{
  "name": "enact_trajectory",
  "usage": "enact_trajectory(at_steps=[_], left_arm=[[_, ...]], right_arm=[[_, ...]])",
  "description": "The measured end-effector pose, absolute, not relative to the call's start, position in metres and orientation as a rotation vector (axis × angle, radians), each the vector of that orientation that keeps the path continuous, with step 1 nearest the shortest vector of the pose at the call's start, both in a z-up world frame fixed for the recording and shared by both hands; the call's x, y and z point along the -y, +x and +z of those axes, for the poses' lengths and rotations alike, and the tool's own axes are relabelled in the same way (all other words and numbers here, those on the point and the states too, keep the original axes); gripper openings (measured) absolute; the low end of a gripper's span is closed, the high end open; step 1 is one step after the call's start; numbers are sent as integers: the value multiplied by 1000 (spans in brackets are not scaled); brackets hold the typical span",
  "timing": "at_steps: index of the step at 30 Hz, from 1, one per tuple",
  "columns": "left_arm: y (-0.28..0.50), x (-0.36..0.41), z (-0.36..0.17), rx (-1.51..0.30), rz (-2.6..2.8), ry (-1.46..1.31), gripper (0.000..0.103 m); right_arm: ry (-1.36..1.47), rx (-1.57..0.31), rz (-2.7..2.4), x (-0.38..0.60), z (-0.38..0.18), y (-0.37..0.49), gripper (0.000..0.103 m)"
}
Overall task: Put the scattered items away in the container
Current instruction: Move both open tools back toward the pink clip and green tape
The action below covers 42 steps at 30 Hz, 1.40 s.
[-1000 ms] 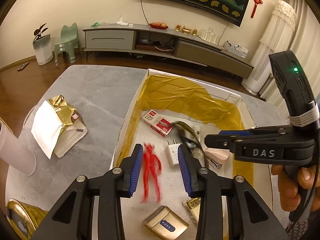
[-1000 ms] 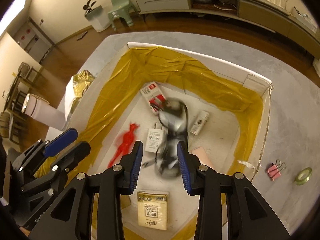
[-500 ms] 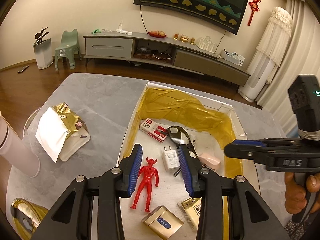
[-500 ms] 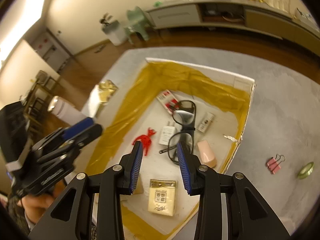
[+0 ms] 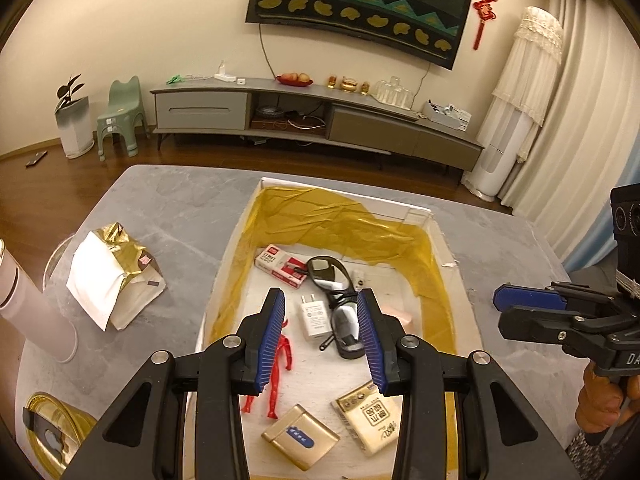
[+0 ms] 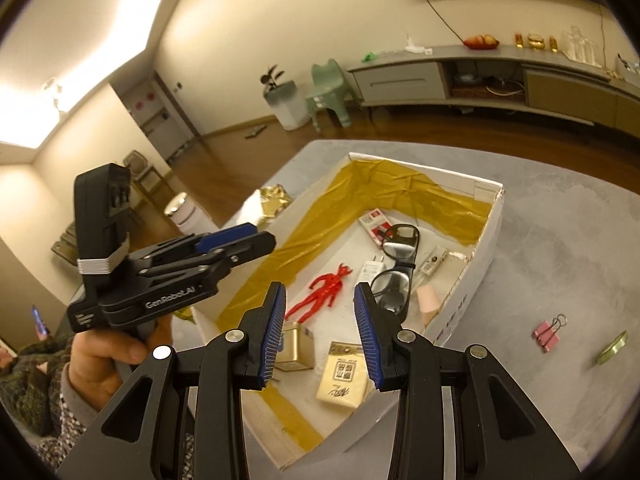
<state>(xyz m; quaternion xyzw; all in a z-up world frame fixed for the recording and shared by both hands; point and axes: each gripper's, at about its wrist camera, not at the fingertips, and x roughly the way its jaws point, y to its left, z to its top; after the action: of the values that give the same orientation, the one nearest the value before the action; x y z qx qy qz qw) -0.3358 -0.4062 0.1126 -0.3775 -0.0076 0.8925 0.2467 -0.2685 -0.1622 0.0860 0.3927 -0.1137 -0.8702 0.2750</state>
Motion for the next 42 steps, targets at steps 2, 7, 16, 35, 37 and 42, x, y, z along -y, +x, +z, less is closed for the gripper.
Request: enact_trajectory(at_steps=[2,7,16,35,37,42], left_arm=[[-331,402,116,20,2430,-1016,40],[-311,395,130,56,2437,-927,40],[-283,372,148,70,2404,-860,40],[-229,245,139,-184,2199,-877,40],[-230,234,134,-195,2188,-892,40],[-235,204,119,-224,2160,-936,40]], right_arm=[[1027,315,-2335,156,86,-260,38],[941,310,-2342,141,87,-231,38],[872,349,-2319,119,80,-197,38],[935,514,-2383,33,47,-168,38],[956,534,-2399,22,41,-168,38],[1004,590,-2428,-6,30,-168,38]])
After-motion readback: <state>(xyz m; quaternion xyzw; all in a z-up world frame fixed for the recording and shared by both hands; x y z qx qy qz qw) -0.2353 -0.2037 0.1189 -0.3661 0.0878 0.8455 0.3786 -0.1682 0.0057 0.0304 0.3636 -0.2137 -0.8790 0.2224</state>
